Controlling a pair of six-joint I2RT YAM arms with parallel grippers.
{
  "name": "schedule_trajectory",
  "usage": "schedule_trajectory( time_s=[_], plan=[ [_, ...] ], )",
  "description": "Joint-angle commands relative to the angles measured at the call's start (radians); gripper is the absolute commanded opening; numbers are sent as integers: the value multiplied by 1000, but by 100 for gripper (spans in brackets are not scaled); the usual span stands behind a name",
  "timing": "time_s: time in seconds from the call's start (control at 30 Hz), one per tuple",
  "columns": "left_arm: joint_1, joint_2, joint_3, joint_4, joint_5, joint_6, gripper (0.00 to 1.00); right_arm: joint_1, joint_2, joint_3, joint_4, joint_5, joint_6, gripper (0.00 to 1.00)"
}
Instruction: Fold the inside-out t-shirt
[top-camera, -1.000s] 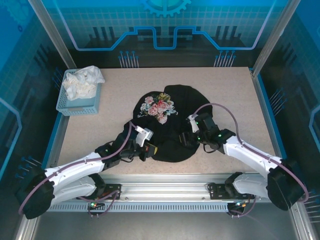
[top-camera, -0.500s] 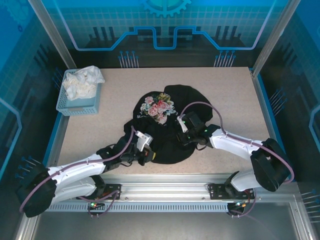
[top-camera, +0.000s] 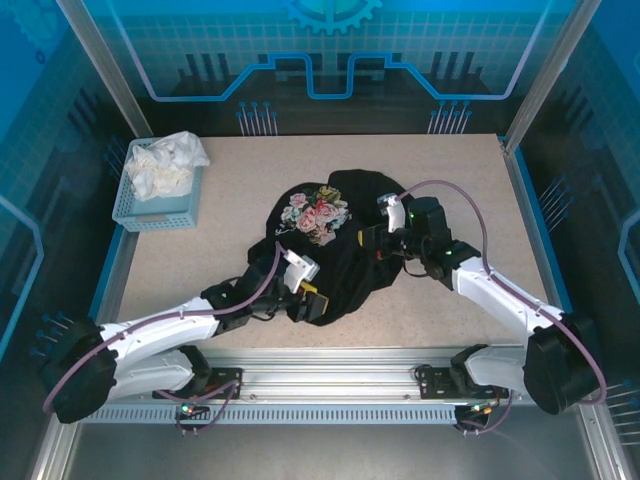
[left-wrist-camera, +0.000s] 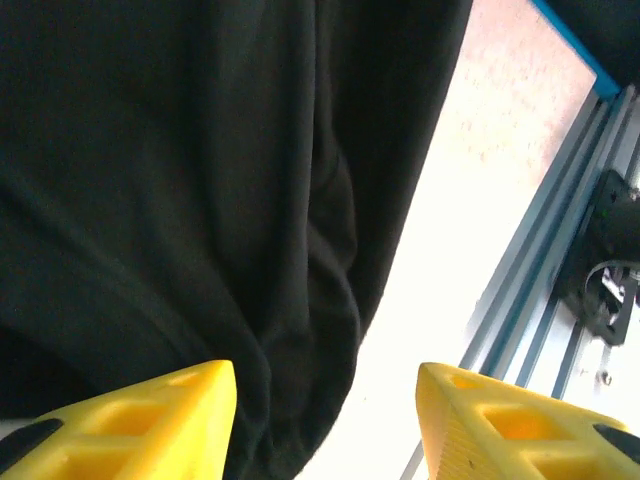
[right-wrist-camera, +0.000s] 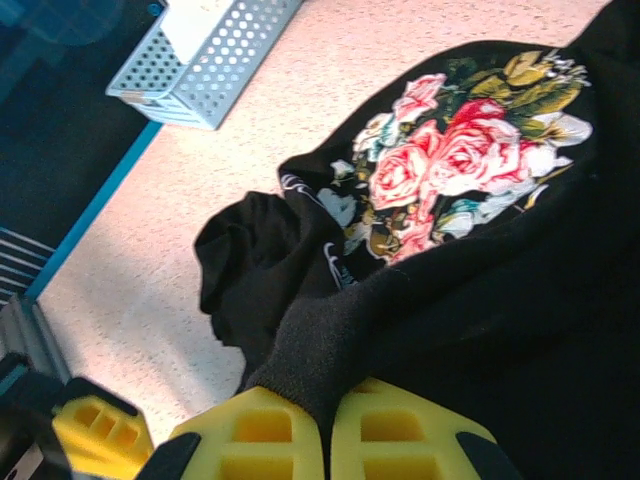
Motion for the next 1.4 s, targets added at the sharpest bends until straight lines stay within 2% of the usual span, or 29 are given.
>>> schedule_trajectory(
  time_s=[0.0,0.13,0.3,0.5,0.57,0.63,0.77,0.83,0.9,0.97,1.17,1.37],
  plan=[
    [-4,18,92,31,-127,38,55,-18,-28,12,0,-105,-27,0],
    [-5,131,198,-21,-146,80,61,-24,-33,14,0,-120,-1,0],
    [-13,237,260,7,-135,91,68,-33,-19,30,-29,-129,27,0],
    [-12,395,346,50,-227,115,68,-45,-44,8,-28,-148,51,0],
    [-6,440,370,90,-273,104,64,-49,-63,-1,-39,-142,51,0],
    [8,475,393,131,-257,79,53,-53,-81,-12,-55,-132,44,0],
    [31,516,438,149,-95,58,20,-64,-95,-26,-101,-115,-11,1],
    [41,500,452,94,-21,49,10,-82,-88,-2,-185,-77,-66,5],
    [57,454,442,42,46,11,2,-88,-75,40,-309,92,-78,10],
    [73,414,434,4,112,-48,0,-78,-73,46,-357,208,-83,14],
    [126,346,415,-76,261,-213,0,21,-160,-8,-335,237,-171,41],
    [140,294,395,-106,285,-215,0,152,-232,-53,-348,300,-243,55]
  ],
)
